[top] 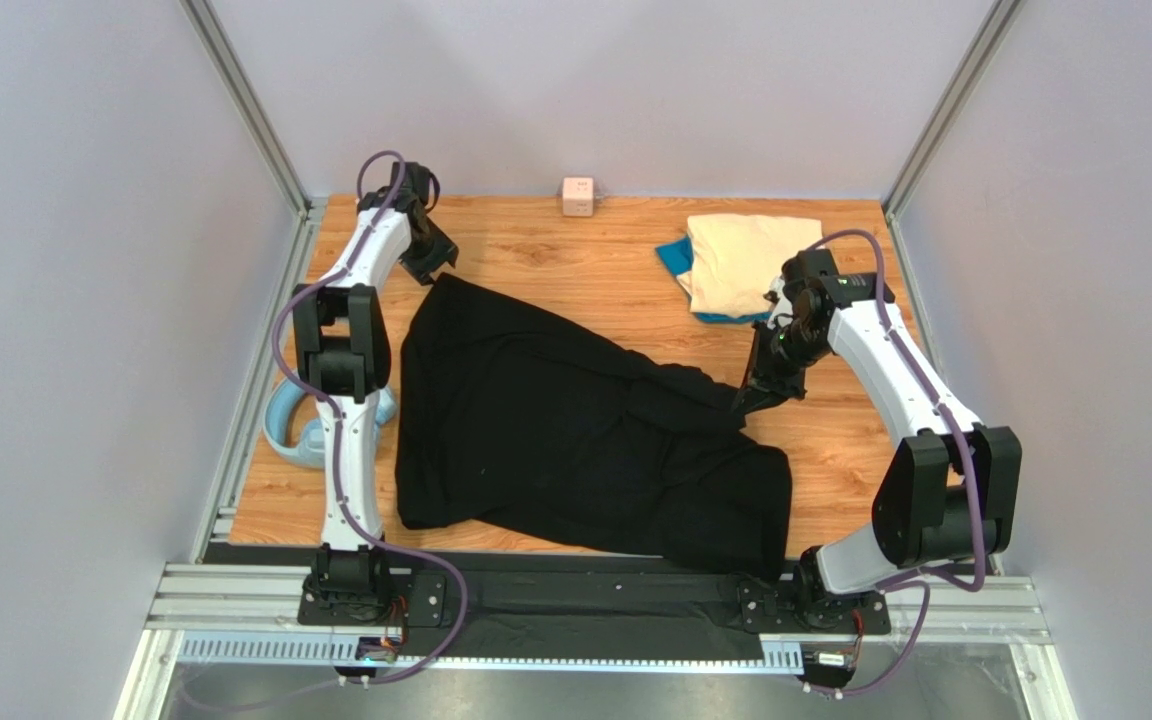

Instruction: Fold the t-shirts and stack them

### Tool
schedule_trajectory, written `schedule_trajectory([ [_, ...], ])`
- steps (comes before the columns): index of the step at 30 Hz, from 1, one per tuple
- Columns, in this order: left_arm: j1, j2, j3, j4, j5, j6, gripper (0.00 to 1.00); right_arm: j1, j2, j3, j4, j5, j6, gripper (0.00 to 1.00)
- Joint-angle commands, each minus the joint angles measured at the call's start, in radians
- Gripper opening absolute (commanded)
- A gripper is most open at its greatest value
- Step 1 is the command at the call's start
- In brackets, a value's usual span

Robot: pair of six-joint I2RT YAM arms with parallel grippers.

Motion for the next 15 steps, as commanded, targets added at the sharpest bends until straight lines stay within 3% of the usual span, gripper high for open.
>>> schedule_trajectory([
  [1,0.000,0.043,0.068,0.003,-0.040,-0.021,0.52,0.014,-0.029,-0.010,0.022,-0.062,0.023,0.00],
  [15,-0.005,0.123,0.111,-0.094,-0.031,0.009,0.50,0.043,-0.121,-0.039,-0.012,-0.144,0.045,0.00],
])
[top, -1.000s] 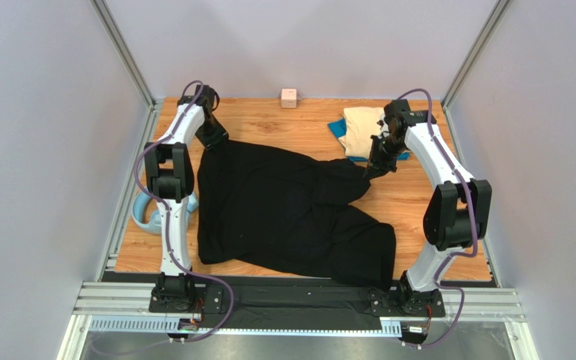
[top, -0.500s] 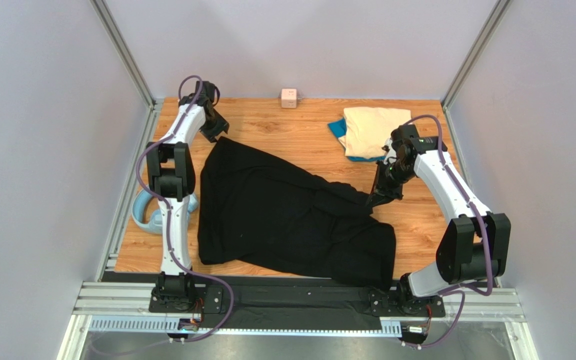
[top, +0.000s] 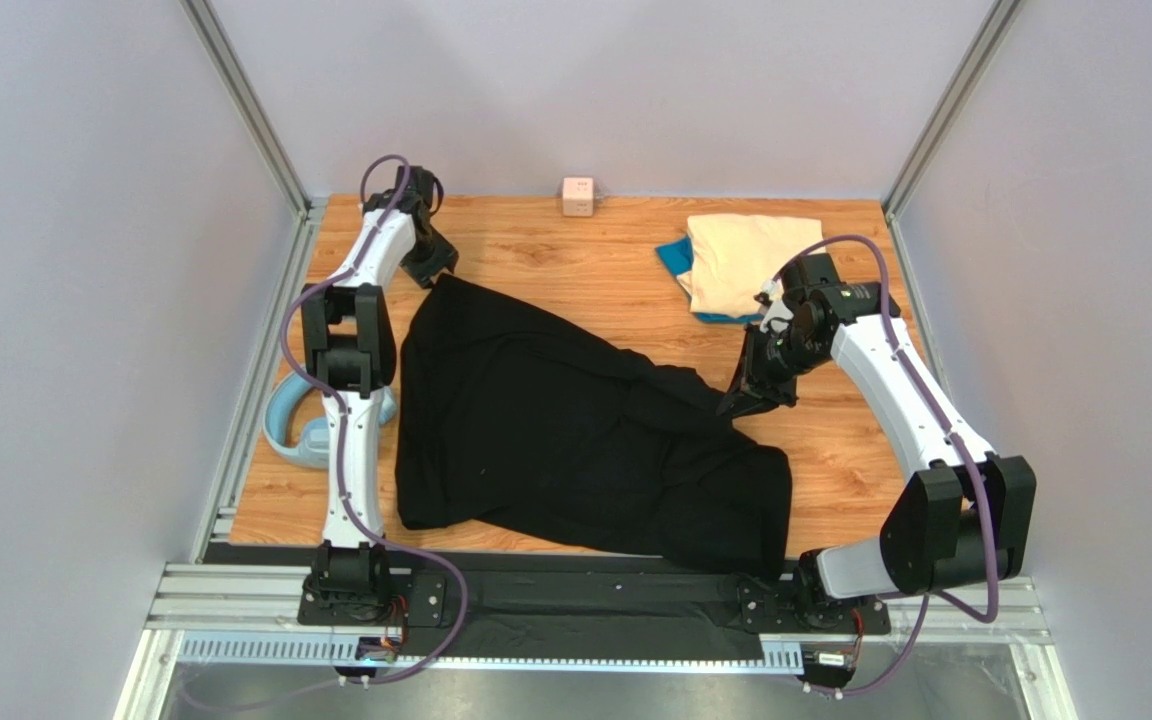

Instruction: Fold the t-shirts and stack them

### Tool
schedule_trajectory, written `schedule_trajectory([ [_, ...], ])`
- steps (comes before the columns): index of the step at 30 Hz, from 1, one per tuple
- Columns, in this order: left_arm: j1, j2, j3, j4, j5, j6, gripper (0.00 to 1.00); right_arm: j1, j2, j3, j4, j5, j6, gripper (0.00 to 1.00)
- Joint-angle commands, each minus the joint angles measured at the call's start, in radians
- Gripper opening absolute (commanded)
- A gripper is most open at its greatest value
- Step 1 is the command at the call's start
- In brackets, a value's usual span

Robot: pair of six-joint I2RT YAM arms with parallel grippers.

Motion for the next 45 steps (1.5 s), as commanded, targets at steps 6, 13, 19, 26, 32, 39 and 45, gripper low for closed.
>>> schedule_trajectory([
  [6,-0.018,0.046,0.032,-0.065,0.008,0.057,0.30,0.002,-0.026,-0.007,-0.008,-0.031,0.014,0.00],
  [13,-0.020,0.048,0.043,-0.068,0.032,0.095,0.00,0.002,-0.029,0.002,-0.008,-0.024,0.011,0.00],
  [19,-0.031,-0.044,-0.049,0.003,0.037,0.126,0.00,0.002,-0.022,-0.001,-0.007,0.035,0.005,0.00],
  [26,-0.040,-0.164,-0.160,0.112,-0.011,0.132,0.00,0.000,-0.015,0.013,0.010,0.033,0.011,0.00],
  [32,-0.042,-0.193,-0.161,0.113,0.011,0.123,0.00,0.000,-0.014,0.021,0.010,0.033,0.000,0.00],
  [39,-0.054,-0.285,-0.200,0.121,-0.040,0.123,0.00,0.000,-0.021,0.022,0.002,0.073,-0.012,0.00],
  [45,-0.065,-0.449,-0.319,0.123,-0.086,0.130,0.00,-0.032,-0.021,0.051,-0.002,0.143,-0.024,0.00],
])
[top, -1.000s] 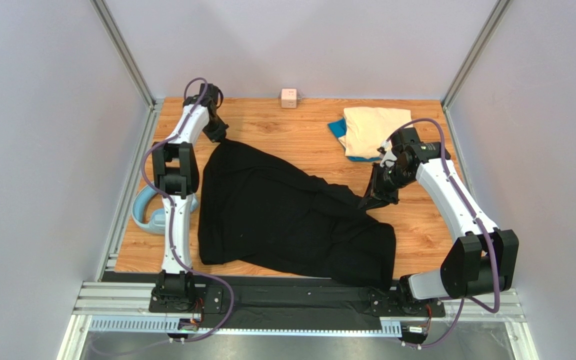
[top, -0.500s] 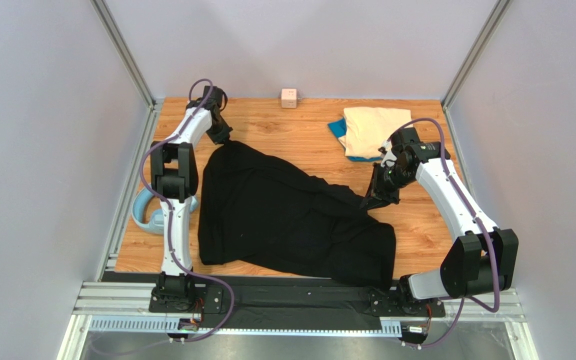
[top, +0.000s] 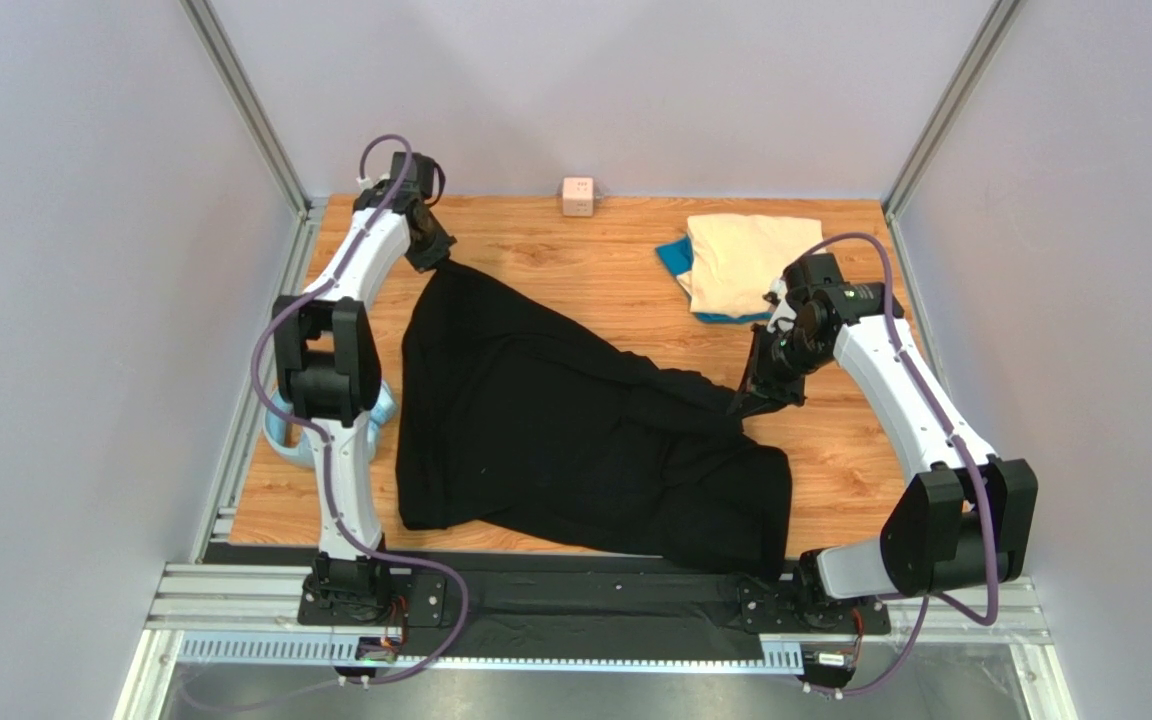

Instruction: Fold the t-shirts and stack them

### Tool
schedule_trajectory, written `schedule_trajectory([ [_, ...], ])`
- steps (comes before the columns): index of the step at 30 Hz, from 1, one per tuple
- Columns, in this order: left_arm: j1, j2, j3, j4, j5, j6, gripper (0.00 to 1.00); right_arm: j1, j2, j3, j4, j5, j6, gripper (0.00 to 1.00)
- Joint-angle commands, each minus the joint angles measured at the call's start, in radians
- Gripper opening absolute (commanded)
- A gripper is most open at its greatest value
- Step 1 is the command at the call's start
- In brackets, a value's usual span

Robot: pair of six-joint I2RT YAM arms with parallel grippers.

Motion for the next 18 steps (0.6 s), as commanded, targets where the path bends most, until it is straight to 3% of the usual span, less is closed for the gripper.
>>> schedule_trajectory([
  [1,-0.015,-0.197,-0.094,0.025,-0.062,0.017,0.00,-0.044,-0.009,0.072,0.005,0.076,-0.021,0.00],
  [9,-0.015,-0.469,-0.309,0.024,-0.101,0.075,0.00,-0.173,0.022,0.266,0.003,0.169,-0.024,0.00],
  [18,-0.014,-0.728,-0.423,-0.025,-0.111,0.097,0.00,-0.259,0.162,0.687,0.020,0.171,0.025,0.00],
])
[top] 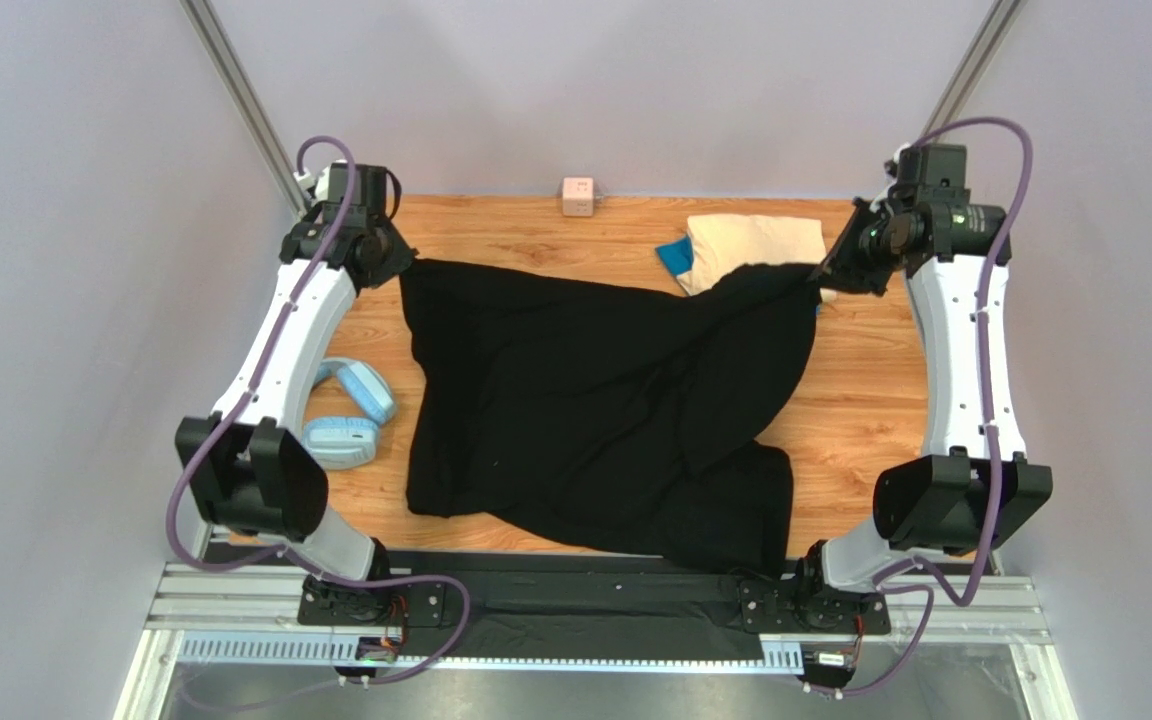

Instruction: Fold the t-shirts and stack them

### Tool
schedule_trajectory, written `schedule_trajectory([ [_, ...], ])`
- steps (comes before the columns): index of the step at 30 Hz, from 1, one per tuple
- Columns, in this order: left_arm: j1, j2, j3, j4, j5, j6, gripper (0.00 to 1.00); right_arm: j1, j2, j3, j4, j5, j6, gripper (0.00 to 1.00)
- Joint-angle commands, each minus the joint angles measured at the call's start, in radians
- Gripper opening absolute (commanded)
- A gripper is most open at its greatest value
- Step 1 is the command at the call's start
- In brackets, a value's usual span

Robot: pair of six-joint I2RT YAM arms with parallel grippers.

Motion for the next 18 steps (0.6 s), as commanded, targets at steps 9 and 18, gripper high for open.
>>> schedule_trajectory([
  [9,-0.002,-0.290,0.032,-0.043,-0.008,0.016,0.00,-0.036,0.025,0.356,0.027,-0.023,0.070,0.00],
  [18,-0.002,-0.450,0.089,-0.101,0.046,0.036,0.00,-0.047,-0.033,0.597,0.067,-0.161,0.160,0.00],
])
